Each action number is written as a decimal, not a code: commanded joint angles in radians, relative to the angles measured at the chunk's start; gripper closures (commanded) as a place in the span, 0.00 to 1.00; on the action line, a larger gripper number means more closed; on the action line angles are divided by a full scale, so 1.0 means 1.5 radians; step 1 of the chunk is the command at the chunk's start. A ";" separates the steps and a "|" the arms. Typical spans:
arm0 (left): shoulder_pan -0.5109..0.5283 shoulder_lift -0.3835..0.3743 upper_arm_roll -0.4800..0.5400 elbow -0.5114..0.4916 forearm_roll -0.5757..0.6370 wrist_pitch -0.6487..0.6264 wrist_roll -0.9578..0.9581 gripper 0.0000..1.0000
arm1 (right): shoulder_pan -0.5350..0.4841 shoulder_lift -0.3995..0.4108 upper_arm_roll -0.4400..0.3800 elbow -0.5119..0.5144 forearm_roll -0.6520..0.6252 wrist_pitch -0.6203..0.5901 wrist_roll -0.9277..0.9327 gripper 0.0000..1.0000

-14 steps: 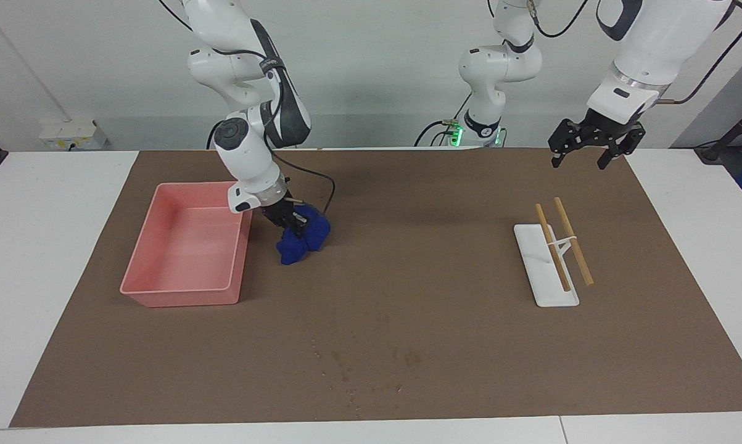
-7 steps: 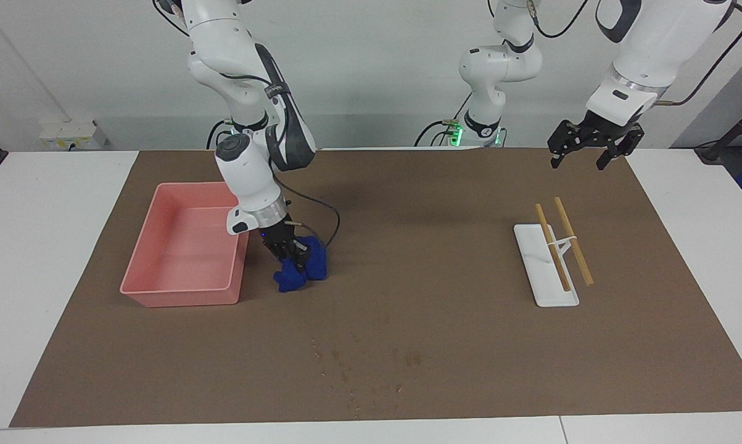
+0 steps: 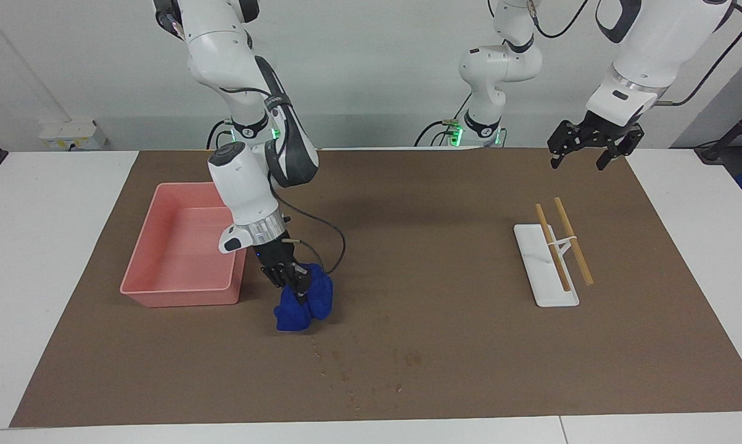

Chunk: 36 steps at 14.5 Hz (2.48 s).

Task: Wipe water with towel using both arms
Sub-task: 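Rub the towel over the water spot with the right gripper, then carry the towel into the pink bin with the right gripper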

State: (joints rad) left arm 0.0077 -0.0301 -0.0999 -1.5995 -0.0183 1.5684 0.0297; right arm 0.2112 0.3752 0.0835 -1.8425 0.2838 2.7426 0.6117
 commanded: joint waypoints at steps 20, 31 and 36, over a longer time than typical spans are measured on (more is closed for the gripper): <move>0.008 -0.019 -0.004 -0.022 0.004 0.010 0.010 0.00 | -0.194 -0.308 -0.001 -0.096 -0.103 -0.510 -0.207 1.00; 0.008 -0.019 -0.004 -0.022 0.004 0.010 0.010 0.00 | -0.272 -0.262 0.002 -0.238 -0.165 -0.424 -0.333 0.00; 0.008 -0.019 -0.004 -0.022 0.004 0.010 0.010 0.00 | -0.261 -0.269 0.003 -0.168 -0.166 -0.520 -0.337 0.00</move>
State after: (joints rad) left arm 0.0078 -0.0301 -0.0999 -1.5997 -0.0183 1.5684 0.0297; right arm -0.1772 -0.0073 0.0784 -2.1552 0.0536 2.0346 0.1266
